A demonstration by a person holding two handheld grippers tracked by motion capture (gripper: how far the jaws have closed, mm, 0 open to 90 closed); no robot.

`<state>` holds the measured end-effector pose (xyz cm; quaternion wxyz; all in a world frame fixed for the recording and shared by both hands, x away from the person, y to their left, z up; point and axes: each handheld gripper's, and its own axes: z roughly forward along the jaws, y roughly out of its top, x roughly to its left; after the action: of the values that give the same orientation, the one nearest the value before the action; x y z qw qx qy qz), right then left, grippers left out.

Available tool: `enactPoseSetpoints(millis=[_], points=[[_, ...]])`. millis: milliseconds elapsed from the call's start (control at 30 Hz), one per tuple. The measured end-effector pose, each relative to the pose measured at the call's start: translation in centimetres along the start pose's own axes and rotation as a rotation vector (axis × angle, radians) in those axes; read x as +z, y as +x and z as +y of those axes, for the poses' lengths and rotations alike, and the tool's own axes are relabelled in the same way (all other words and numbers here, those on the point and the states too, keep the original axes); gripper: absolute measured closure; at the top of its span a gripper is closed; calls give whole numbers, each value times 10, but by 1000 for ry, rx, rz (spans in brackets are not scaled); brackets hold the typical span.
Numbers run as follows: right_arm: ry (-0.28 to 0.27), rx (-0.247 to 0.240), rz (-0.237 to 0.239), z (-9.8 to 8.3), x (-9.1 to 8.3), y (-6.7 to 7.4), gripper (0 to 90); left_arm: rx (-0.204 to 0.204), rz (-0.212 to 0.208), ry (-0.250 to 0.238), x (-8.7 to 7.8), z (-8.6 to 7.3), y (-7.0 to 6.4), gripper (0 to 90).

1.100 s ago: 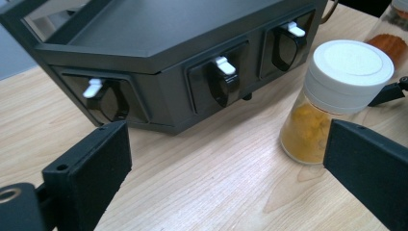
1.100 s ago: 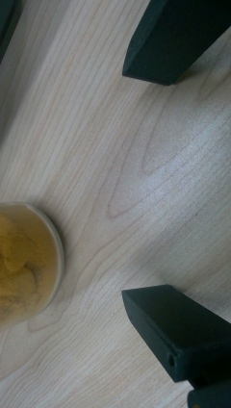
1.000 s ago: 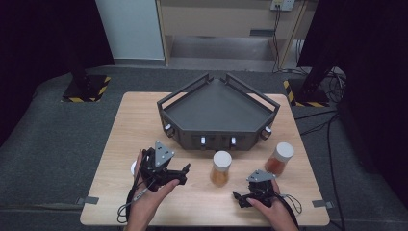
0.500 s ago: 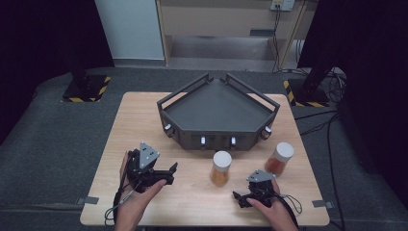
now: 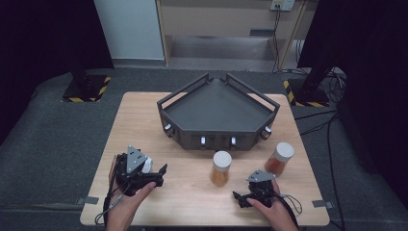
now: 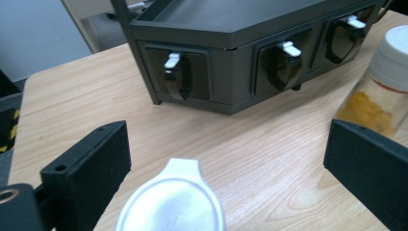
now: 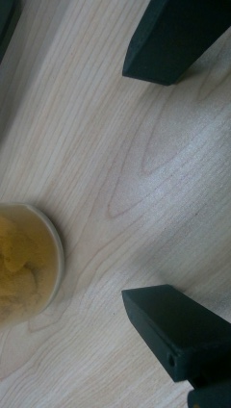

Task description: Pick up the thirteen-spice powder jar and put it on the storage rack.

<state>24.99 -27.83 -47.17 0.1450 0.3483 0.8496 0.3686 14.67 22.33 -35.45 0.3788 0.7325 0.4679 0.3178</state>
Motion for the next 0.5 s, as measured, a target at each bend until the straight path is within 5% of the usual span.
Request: enactPoseSetpoints(millis=[500], points=[[0,1,-1,0,0,0,4,-68,31,25,0,-27,16,9]])
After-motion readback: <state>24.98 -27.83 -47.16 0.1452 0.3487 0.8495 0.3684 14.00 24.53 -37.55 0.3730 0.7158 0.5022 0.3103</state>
